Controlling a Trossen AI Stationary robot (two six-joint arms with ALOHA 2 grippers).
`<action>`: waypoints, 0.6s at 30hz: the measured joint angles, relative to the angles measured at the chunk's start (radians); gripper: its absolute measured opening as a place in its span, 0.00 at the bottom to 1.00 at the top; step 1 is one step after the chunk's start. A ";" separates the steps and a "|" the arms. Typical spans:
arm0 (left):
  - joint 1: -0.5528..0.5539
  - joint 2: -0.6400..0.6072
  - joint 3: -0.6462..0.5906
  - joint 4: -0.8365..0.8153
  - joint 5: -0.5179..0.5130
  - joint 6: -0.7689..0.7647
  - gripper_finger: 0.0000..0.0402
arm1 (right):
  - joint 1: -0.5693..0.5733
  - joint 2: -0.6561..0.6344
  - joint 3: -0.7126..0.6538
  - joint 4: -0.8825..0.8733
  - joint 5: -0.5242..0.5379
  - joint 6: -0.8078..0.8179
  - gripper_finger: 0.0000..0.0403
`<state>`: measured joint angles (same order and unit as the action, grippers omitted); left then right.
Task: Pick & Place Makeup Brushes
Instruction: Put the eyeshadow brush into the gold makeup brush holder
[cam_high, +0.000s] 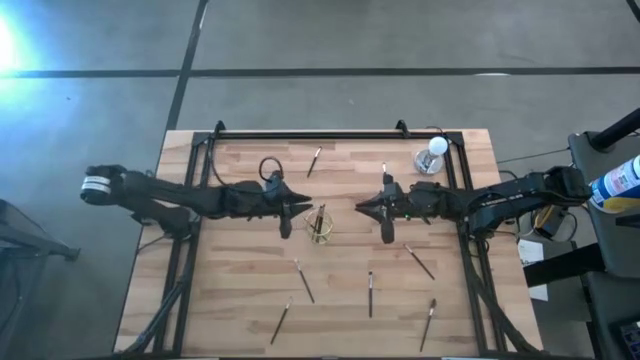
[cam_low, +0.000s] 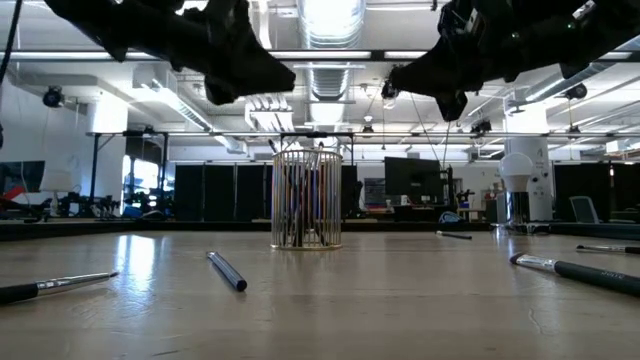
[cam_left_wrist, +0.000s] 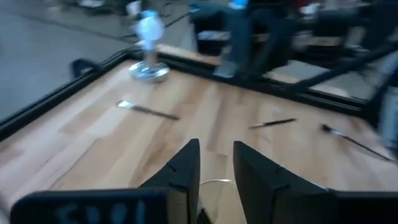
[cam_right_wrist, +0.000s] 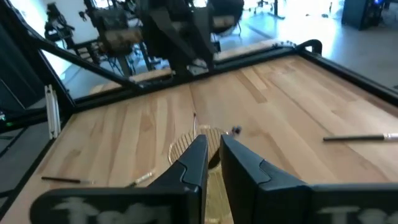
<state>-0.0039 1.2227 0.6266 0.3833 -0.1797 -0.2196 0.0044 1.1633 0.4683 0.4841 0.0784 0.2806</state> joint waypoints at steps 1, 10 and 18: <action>0.008 -0.011 -0.008 0.009 0.039 0.013 0.22 | 0.000 -0.008 0.000 -0.025 0.000 0.008 0.09; 0.082 -0.008 -0.227 0.387 0.207 0.035 0.04 | 0.052 -0.110 0.018 -0.388 0.090 0.163 0.06; 0.138 -0.006 -0.353 0.556 0.205 0.036 0.00 | 0.225 -0.101 0.155 -0.940 0.193 0.495 0.02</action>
<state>0.1344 1.2171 0.2734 0.9396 0.0254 -0.1835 0.2295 1.0626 0.6232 -0.4560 0.2715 0.7757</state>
